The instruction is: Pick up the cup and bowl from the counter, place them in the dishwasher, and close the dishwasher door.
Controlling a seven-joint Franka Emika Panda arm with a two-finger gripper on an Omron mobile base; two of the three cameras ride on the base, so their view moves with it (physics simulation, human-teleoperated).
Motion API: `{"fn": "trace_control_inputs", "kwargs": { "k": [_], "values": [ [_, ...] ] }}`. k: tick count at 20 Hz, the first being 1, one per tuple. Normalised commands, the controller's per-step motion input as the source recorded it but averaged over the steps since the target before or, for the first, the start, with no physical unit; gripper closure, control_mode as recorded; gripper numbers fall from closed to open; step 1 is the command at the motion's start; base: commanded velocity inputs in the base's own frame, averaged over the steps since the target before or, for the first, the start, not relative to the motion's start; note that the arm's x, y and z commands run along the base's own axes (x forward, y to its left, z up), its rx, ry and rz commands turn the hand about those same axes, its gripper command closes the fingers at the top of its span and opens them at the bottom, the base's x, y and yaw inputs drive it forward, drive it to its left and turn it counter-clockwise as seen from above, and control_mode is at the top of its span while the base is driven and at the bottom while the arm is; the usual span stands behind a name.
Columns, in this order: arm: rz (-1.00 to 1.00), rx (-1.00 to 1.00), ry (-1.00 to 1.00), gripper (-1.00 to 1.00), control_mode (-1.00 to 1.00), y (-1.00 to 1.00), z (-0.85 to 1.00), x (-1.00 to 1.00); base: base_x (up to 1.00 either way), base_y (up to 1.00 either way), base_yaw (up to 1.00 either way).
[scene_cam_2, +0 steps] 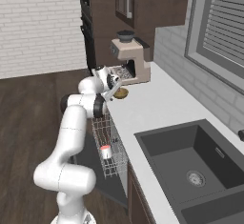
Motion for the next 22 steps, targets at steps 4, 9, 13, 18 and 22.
{"fn": "trace_control_inputs", "kwargs": {
  "k": [4, 9, 13, 18, 22],
  "values": [
    [-0.03, 0.09, 0.02, -1.0, -1.0, 0.0, -0.32, 0.33, 0.0, 0.0, 0.0],
    [-0.04, 0.06, 0.03, 1.0, -1.0, 0.0, -0.33, 0.08, 0.0, 0.0, 0.0],
    [-0.06, 0.01, 0.0, 1.0, -1.0, 0.13, -0.34, -0.46, 0.0, 0.0, 0.0],
    [-0.05, 0.0, -0.03, 1.0, -1.0, 0.28, -0.21, -0.9, 0.0, 0.0, 0.0],
    [-0.04, -0.01, -0.23, 1.0, -1.0, 0.56, -0.03, -1.0, 0.0, 0.0, 0.0]
  ]
}}
